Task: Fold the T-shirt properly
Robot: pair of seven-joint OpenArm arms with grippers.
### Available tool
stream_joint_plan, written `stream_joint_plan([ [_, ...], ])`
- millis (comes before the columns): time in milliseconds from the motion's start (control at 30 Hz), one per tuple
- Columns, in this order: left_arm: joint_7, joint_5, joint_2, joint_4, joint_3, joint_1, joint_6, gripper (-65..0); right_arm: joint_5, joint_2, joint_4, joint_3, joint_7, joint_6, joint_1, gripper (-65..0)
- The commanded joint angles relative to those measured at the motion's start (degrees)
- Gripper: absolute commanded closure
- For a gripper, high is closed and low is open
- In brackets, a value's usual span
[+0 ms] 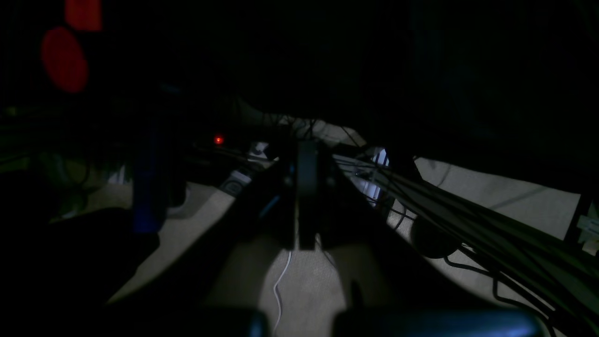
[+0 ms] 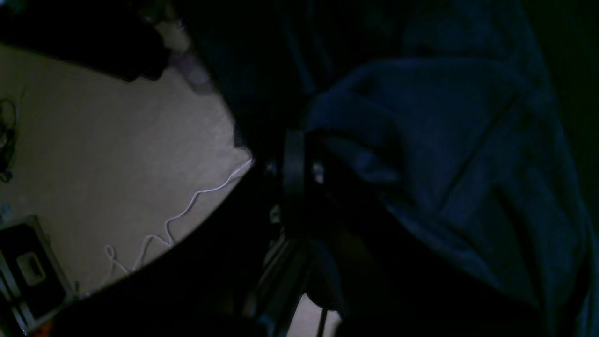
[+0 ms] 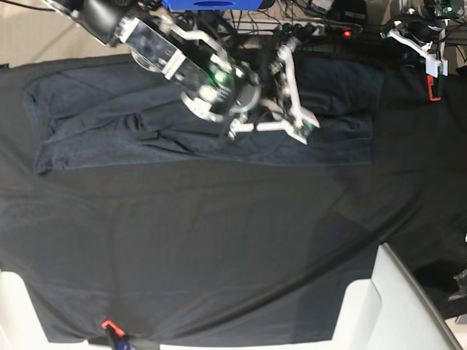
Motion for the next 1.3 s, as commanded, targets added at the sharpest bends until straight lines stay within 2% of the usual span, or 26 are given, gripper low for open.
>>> stream_joint_plan([
  [0, -0.75, -0.49, -0.93, 0.6, -0.55, 0.54, -0.36, 0.0, 0.64, -1.0, -0.22, -0.23, 0.78, 0.25, 1.05, -0.2],
  [333, -0.75, -0.49, -0.93, -2.21, -0.55, 0.46, -0.36, 0.0, 0.64, -1.71, -3.65, 0.03, 2.01, 0.25, 2.29, -1.1],
  [400, -0.75, -0.49, -1.02, -2.3, -0.38, 0.46, -0.36, 0.0, 0.64, -1.62, -3.65, 0.03, 2.01, 0.08, 2.29, -7.1],
  [533, -0.75, -0.49, -1.02, -2.3, -0.29, 0.1, -0.36, 0.0, 0.73, -1.53, -3.03, 0.03, -0.45, 0.08, 2.29, -30.3],
  [567, -0.75, -0.49, -1.02, -2.38, -0.38, -0.34, -0.36, 0.0, 0.73, -1.53, -2.33, 0.03, -0.62, 0.08, 2.29, -34.5],
  [600, -0.75, -0.49, -1.02, -2.74, -0.47, -0.51, -0.36, 0.0, 0.73, -1.36, -1.27, 0.03, -0.27, 0.08, 2.2, -35.4],
  [700, -0.75, -0.49, -1.55, -3.35, -0.29, -0.69, -0.36, 0.0, 0.64, -0.39, 1.63, 3.11, 2.28, -0.01, 1.85, -32.3],
  [867, -0.75, -0.49, -1.46, -3.35, -0.55, -0.51, -0.36, 0.0, 0.73, -0.57, -1.36, 15.51, 4.12, -0.01, 0.53, -23.7],
  [1033, -0.75, -0.49, -1.28, -1.68, -0.2, -0.69, -0.36, 0.0, 0.64, -0.57, -6.9, 17.26, 4.39, -0.01, 1.41, -23.0],
  [1133, -0.75, -1.02, -0.85, 3.86, -0.29, -0.34, -0.45, 0.0, 0.64, 0.49, -4.44, 17.44, 4.39, -0.01, -0.53, -21.8],
  [1200, -0.58, -2.16, -0.76, 7.73, -0.64, -0.34, -0.45, 0.0, 0.64, 2.69, -0.66, 20.61, 4.47, -0.01, -3.43, -14.0],
  [1267, -0.4, -6.38, -1.55, 10.01, -0.73, -0.34, -1.15, 0.0, 0.64, 4.18, 3.47, 24.3, 5.44, -0.01, -7.39, 0.0],
])
